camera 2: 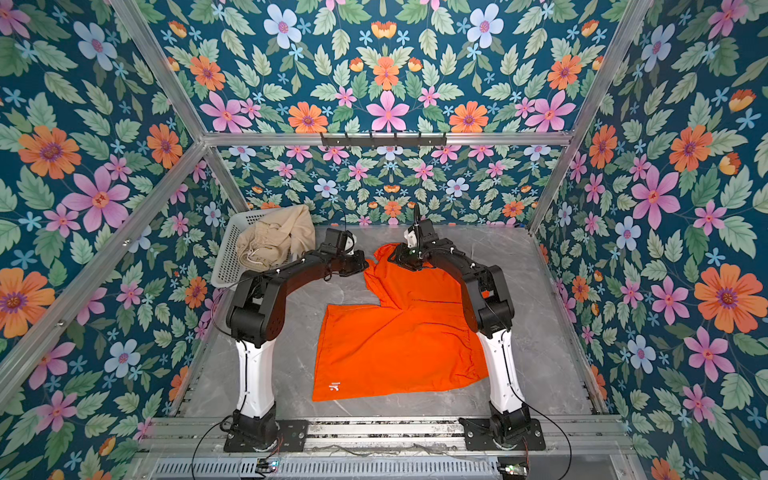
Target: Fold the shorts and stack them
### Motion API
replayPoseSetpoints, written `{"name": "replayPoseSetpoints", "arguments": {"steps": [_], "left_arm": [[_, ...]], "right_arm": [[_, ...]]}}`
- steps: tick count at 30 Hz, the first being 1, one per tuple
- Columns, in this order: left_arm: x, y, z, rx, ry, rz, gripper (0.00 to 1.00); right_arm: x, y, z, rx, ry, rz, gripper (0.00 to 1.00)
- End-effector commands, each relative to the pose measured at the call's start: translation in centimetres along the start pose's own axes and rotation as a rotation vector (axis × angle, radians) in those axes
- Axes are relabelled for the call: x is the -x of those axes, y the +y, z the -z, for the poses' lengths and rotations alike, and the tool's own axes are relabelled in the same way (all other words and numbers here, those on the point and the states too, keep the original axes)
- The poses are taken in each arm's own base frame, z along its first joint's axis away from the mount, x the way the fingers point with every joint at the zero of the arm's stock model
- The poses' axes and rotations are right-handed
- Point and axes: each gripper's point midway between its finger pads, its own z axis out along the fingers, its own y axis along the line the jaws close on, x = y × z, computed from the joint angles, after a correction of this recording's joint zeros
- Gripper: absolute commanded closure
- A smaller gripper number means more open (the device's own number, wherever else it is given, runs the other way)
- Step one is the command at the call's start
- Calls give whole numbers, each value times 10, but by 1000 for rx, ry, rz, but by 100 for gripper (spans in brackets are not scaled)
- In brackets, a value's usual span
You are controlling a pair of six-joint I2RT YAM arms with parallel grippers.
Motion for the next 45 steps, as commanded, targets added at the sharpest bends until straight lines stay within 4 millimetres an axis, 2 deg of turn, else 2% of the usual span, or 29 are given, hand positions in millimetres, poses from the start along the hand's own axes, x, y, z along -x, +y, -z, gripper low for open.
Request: {"name": "replayPoseSetpoints", "arguments": {"steps": [1,5,8,11,14,16,18,20,21,24,27,30,33,39,45], "left_arm": [[22,-15,16,-30,-82,-63,96],[34,-26,45,-26,-162,-132,98],[34,-27,70,-9,-228,-165,98],[20,-18,95,12,-292,-167,97],[-7,11,112,85,-325,-98,94],[-32,41,113,178,-294,-23,88],[-59,65,111,253,-237,36,70],[-75,78,113,290,-209,81,57],[-81,82,116,304,-206,102,54],[-81,86,129,326,-244,133,50],[-67,71,138,282,-282,110,52],[-50,49,132,207,-278,53,55],[-35,26,112,124,-238,4,58],[-13,-8,53,3,-141,-63,59],[-2,-12,3,-34,-92,-68,59]], "right_arm": [[3,-17,-10,-72,16,-65,52],[6,-52,-20,-173,17,-173,52],[6,-69,-20,-207,11,-224,52],[5,-80,-16,-251,4,-238,52],[3,-81,-17,-250,4,-235,52],[2,-77,-19,-224,10,-231,52],[3,-64,-22,-165,14,-208,52],[6,-48,-20,-120,-5,-164,50],[9,-41,-16,-106,-18,-140,50],[17,-16,0,-73,-49,-75,49],[21,1,21,-58,-78,-39,49],[12,8,41,-62,-83,-17,49],[-6,5,57,-73,-63,-21,49],[-54,-33,73,-131,0,-88,49],[-85,-67,78,-181,31,-153,49]]}}
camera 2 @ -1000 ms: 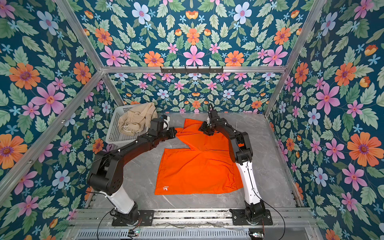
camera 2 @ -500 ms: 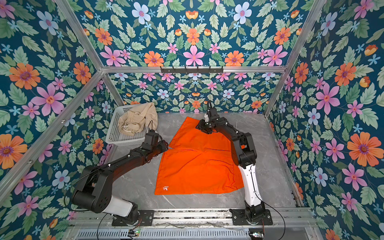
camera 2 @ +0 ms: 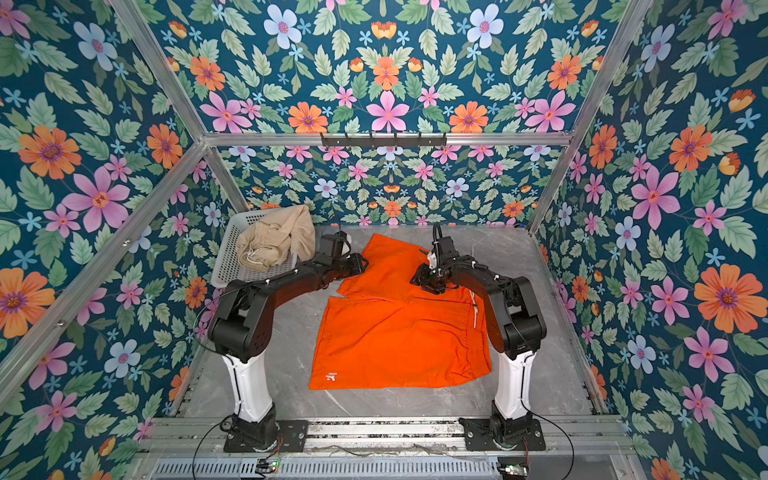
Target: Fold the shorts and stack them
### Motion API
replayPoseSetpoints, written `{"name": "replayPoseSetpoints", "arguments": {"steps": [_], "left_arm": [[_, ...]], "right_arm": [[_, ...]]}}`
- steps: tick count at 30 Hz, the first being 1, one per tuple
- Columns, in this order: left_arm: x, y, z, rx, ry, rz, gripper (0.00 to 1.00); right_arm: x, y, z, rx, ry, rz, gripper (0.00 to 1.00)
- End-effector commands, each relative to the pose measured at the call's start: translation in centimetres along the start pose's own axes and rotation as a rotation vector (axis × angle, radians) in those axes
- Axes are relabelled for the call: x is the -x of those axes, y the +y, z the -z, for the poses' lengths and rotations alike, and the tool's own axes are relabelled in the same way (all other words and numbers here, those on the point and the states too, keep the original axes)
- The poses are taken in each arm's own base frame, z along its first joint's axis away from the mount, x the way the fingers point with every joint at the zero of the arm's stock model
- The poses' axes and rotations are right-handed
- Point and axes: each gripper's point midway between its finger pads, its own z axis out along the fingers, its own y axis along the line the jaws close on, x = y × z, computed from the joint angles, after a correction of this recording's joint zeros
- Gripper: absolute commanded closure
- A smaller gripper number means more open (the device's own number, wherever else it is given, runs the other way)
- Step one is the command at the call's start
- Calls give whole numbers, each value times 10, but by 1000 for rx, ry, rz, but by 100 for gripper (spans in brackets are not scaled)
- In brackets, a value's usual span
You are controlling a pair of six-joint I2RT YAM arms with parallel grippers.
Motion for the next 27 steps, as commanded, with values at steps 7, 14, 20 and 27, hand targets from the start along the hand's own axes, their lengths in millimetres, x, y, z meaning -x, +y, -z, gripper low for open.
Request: {"name": "replayPoseSetpoints", "arguments": {"steps": [7,14,20,27], "left_arm": [[-10,21,-45,22,71,-9,59],[-13,63,-54,104,77,36,59],[4,82,-55,104,56,60,60],[45,26,-20,-41,-29,24,57]], "right_arm": [[-13,-23,-7,-54,13,-5,49],[-22,-35,-13,-90,44,-6,49],[-24,-25,-20,-81,59,14,49],[11,29,13,10,-39,88,47]]}}
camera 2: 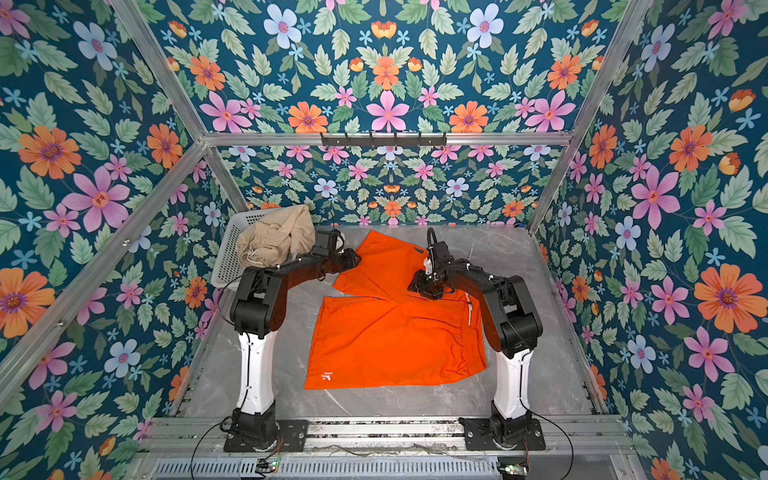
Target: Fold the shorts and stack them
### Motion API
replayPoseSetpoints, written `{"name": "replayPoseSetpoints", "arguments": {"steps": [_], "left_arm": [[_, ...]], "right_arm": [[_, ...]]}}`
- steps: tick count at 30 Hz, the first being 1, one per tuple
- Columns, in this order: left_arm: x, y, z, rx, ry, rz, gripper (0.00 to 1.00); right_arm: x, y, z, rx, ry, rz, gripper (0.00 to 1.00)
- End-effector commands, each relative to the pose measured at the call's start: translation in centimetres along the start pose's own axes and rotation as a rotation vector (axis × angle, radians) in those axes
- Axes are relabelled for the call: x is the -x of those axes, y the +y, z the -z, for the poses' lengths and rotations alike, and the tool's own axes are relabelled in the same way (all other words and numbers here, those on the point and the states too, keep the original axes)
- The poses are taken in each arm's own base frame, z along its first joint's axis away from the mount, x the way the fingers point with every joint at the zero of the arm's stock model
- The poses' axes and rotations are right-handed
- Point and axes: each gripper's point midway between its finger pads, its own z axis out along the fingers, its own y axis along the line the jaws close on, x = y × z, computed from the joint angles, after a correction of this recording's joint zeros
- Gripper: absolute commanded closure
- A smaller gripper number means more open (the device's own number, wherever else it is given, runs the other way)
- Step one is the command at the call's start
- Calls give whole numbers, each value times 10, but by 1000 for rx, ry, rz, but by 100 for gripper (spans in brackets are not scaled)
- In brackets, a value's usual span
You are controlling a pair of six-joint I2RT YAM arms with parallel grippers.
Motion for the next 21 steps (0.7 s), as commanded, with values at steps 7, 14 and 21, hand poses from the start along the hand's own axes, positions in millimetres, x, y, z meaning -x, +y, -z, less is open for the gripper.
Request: {"name": "replayPoseSetpoints", "arguments": {"steps": [7,14,21], "left_arm": [[16,-82,18,-197,-60,-102,57],[3,-86,-30,-219,-23,-95,57],[6,-64,-62,-163,-37,-53,57]], "right_arm": [[9,-3,47,4,-56,-16,47],[-15,-47,45,-55,-25,-98,47],[-36,-73,28,-119,39,-133,47]]}}
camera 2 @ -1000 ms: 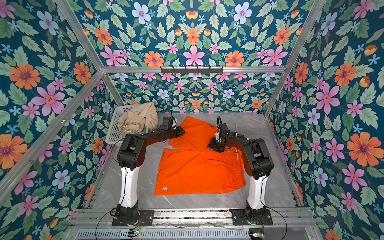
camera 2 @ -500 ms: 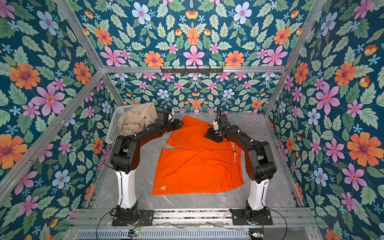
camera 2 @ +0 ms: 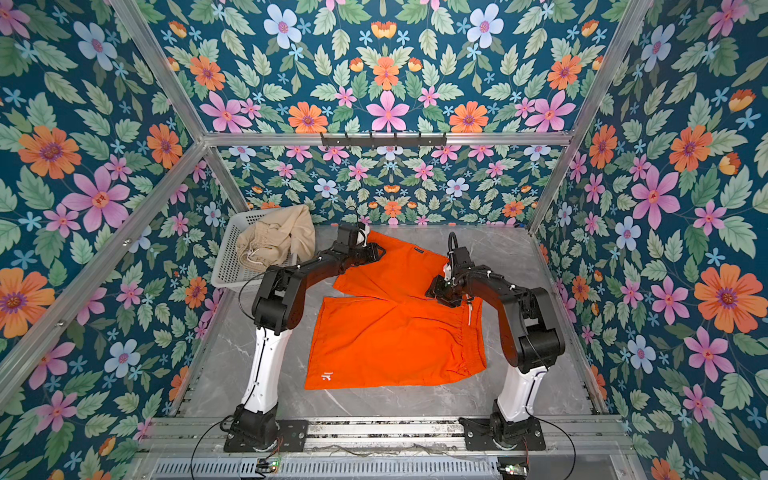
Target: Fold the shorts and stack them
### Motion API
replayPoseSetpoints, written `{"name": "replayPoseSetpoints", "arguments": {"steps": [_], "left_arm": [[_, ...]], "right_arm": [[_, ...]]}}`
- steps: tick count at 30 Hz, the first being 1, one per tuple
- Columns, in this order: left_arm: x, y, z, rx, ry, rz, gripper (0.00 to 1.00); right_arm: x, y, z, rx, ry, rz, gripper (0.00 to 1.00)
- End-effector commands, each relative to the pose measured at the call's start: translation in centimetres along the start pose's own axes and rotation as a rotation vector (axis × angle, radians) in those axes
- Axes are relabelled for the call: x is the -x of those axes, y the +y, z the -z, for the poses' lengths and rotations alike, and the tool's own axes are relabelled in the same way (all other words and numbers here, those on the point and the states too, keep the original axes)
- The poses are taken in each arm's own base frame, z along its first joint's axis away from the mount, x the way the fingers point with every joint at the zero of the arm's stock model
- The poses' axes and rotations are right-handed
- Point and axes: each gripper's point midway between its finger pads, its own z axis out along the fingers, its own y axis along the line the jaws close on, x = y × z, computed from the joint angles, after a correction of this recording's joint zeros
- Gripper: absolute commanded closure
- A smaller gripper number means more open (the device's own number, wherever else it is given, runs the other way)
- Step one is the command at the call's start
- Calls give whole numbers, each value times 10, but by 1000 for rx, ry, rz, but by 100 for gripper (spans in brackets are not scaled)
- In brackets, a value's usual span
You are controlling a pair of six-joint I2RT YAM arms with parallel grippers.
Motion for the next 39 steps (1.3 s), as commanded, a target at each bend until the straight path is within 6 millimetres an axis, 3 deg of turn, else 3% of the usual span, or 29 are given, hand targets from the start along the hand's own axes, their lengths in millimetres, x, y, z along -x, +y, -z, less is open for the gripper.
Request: {"name": "replayPoseSetpoints", "arguments": {"steps": [1,10,16,21,23,26,28,31,34,39], "left_arm": [[7,11,-10,22,-26,35,57],[10,60,-17,109,-46,125,57],[32,80,-8,125,-85,141,57],[78,47,16,55,-152,95,55],[94,24,35,22,-172,72,54],[104,-6,70,1,-182,32,55],[99,-21,95,4,-172,8,55],[68,-31,129,25,-137,3,55],[26,-36,156,53,-77,-13,55],[-57,-29,186,105,48,39,54]], "right_arm": [[-8,-13,-7,-43,28,-22,47],[-28,-37,-19,-107,82,-50,47],[1,-6,-27,-20,42,-51,47],[32,38,-10,65,-28,4,47],[41,55,12,100,-70,42,44],[41,62,48,106,-121,76,44],[35,55,67,126,-135,52,44],[16,30,96,147,-145,-19,44],[-11,-8,115,140,-135,-115,44],[-67,-93,129,-9,-104,-353,42]]}}
